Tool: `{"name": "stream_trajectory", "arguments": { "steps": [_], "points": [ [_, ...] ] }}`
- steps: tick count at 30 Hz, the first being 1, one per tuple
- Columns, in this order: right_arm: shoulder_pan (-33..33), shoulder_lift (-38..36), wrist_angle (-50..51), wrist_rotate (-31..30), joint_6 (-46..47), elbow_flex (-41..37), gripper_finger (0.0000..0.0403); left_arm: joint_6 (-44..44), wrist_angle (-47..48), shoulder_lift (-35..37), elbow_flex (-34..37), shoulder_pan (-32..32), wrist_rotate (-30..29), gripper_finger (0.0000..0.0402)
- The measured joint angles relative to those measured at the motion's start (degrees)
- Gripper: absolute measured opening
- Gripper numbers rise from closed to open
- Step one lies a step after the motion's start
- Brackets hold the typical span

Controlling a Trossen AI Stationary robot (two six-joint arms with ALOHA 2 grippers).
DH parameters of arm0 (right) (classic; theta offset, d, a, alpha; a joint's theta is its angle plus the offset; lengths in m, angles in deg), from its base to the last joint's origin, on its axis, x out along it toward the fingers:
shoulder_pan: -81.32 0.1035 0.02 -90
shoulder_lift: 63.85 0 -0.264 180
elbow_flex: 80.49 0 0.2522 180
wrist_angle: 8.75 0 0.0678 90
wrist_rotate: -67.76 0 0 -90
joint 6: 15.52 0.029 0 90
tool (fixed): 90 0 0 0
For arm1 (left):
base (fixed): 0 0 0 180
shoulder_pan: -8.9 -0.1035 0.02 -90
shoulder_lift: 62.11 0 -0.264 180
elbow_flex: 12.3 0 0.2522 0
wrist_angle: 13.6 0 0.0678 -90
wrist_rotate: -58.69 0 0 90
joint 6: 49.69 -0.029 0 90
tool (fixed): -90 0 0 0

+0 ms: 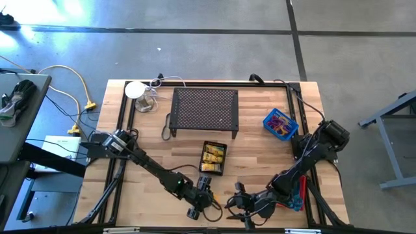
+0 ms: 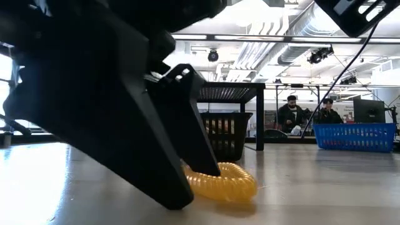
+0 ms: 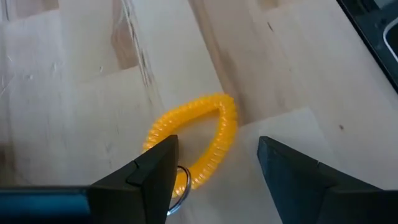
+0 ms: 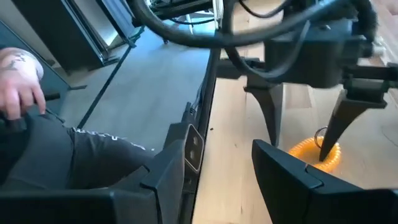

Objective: Pick & Place Office Desk Supplies
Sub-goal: Put the yellow spring keychain into the blue bin

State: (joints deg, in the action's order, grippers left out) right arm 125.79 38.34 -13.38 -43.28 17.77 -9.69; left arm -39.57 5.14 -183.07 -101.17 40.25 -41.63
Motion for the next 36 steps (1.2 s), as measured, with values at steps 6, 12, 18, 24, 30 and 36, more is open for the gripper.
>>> {"name": "stream_trajectory", "arguments": {
  "steps": [6, 12, 18, 24, 30, 36],
  "points": [
    [0.1, 0.0, -1.0, 0.0, 0.2, 0.0, 0.0176, 6.1, 2.3, -0.3, 0.0, -0.2, -1.6, 0.0159],
    [0.0, 0.0, -1.6, 0.0, 0.2, 0.0, 0.0176, 12.8, 4.0, -0.3, 0.0, -1.0, -2.7, 0.006],
    [0.0, 0.0, -1.6, 0.0, 0.0, 0.0, 0.0176, 11.9, 1.7, 1.3, 0.3, -0.6, -3.3, 0.0015],
    [-0.2, 0.4, -2.0, 1.7, 0.1, 0.0, 0.0176, 6.6, -1.0, 8.8, 0.5, 0.2, -0.8, 0.0015],
    [-1.3, 0.5, -2.0, 5.3, -2.8, 0.0, 0.0176, -3.6, -5.8, 16.2, 0.5, 5.2, -2.3, 0.0014],
    [-4.1, 0.4, -8.9, 10.5, -11.5, 0.0, 0.0176, -7.6, -25.2, 19.0, 0.1, 8.1, -3.1, 0.0014]
  ]
}}
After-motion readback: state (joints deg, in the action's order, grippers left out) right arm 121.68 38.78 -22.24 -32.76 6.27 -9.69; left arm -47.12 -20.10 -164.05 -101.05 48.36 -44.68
